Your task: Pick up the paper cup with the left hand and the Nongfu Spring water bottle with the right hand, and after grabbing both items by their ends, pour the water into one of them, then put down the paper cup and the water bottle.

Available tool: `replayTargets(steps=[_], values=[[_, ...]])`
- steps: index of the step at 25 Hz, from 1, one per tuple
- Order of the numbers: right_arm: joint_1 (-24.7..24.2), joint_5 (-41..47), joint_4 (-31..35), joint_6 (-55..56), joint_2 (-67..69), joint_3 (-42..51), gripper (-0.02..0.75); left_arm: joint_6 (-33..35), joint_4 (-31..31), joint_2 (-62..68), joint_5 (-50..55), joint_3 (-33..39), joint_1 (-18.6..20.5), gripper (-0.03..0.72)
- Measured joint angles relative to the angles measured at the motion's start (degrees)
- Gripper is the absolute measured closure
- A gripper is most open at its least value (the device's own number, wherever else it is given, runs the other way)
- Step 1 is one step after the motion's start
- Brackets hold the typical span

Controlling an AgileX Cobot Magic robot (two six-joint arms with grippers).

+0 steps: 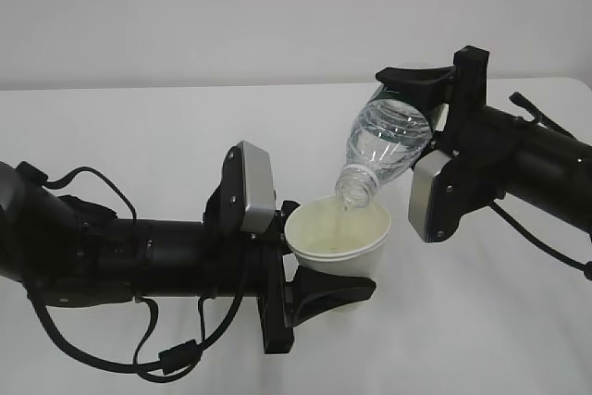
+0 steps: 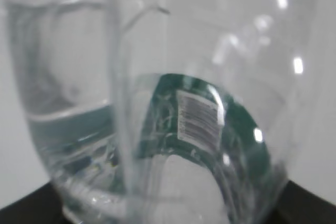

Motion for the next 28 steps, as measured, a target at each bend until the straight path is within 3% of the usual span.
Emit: replayTargets(steps=[28], values=[[0.00, 0.00, -0.88, 0.00, 0.00, 0.00, 0.291, 0.00, 2.20, 0.00, 0.00, 0.00, 0.00, 0.274]])
